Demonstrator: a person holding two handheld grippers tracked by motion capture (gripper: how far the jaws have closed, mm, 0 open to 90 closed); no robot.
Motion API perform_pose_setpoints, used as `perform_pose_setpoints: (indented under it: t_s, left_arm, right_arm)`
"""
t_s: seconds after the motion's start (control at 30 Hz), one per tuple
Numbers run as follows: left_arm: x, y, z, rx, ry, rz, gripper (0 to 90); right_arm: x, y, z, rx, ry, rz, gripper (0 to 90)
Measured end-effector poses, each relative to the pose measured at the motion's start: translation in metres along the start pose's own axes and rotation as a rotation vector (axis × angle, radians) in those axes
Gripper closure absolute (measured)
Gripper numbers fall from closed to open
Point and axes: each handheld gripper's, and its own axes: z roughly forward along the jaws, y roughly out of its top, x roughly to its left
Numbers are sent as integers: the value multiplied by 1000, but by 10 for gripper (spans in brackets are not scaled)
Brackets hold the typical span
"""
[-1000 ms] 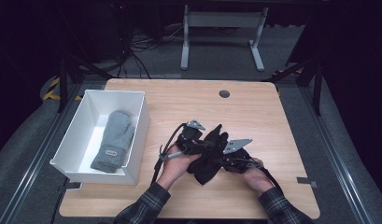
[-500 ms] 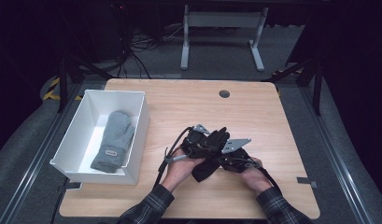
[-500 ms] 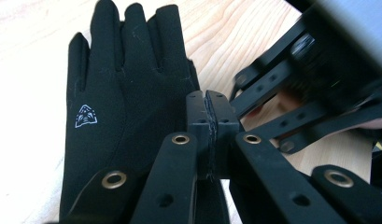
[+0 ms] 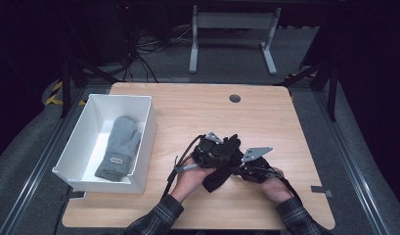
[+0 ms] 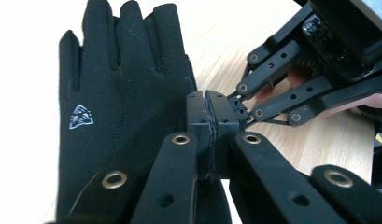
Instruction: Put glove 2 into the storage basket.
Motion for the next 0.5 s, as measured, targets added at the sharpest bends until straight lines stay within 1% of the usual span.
perform_pose_setpoints:
  t_s: [0.13, 0.2, 0.23, 0.27, 0.33, 0.37, 0.5]
  left_arm:
    - [-2, -1, 4, 13, -4, 6, 899]
    - [-3, -2, 7, 27, 8, 14, 899]
    - [-2, -3, 8, 32, 6, 14, 899]
    - [-1, -4, 10, 33, 1, 4, 899]
    - [-1, -6, 14, 43, 5, 6, 899]
    - [-1, -7, 15, 55, 9, 11, 898]
    - [1, -11, 23, 84, 10, 6, 897]
  right_arm:
    - [1, 2, 3, -7, -2, -4, 900]
    - [1, 3, 5, -8, -3, -4, 900]
    - [0, 3, 5, -11, -3, -4, 900]
    - [1, 3, 6, -11, -4, -3, 900]
    - [1, 3, 6, -9, -2, 1, 900]
    - [1, 3, 6, -9, -3, 0, 900]
    - [0, 2, 3, 3, -10, -2, 900]
